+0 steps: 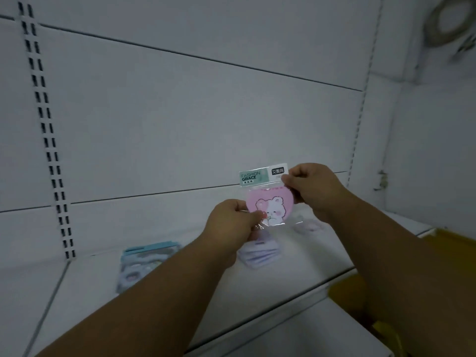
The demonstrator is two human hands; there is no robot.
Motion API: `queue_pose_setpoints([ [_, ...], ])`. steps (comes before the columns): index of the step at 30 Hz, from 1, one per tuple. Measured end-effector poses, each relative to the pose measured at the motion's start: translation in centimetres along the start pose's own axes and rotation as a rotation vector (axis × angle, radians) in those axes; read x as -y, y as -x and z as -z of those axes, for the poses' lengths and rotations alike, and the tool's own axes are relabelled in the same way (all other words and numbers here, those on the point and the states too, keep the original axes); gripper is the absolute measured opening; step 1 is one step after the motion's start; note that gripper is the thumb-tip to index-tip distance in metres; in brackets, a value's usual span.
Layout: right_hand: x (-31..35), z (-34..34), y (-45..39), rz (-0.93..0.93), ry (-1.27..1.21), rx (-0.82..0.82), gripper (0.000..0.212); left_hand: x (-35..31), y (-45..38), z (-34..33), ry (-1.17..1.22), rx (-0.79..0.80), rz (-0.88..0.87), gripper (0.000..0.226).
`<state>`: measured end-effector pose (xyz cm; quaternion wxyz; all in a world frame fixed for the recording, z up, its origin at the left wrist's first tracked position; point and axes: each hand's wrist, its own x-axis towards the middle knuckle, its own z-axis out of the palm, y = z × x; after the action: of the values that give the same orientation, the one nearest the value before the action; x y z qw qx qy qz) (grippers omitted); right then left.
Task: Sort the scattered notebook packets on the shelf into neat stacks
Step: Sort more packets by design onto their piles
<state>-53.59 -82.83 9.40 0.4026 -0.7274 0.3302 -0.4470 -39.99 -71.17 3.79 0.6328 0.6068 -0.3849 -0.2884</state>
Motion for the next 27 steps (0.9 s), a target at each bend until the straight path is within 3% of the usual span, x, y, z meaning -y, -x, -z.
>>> queue_pose_setpoints([
  [5, -5.1, 7.6, -5.1, -0.002, 0.059, -0.022, 0.013, 0.3, -3.3, -9.7, -0.022, 0.008, 0.024, 0.025],
  [11, -12.1, 11.7, -12.5, -0.089, 0.248, 0.092, 0.017, 2.2, -8.1, -18.0, -0.282, -0.155, 0.073, 0.047],
  [15, -16.0, 9.6, -15.5, -0.099, 0.412, 0.303, 0.023, 4.0, -10.2, -18.3, -0.508, -0.261, 0.113, 0.042],
  [19, -18.7, 6.9, -16.7, -0.03, 0.589, 0.418, 0.029, 5.2, -10.8, -17.8, -0.763, -0.267, 0.146, 0.021],
  [23, -19.5, 6.1, -17.0, 0.15, 0.774, 0.401, 0.024, 5.5, -11.4, -18.0, -0.93, -0.318, 0.151, 0.033],
  [27, -19.1, 6.1, -17.1, 0.24, 0.744, 0.374, 0.026, 5.0, -11.7, -18.2, -1.088, -0.332, 0.151, 0.047],
])
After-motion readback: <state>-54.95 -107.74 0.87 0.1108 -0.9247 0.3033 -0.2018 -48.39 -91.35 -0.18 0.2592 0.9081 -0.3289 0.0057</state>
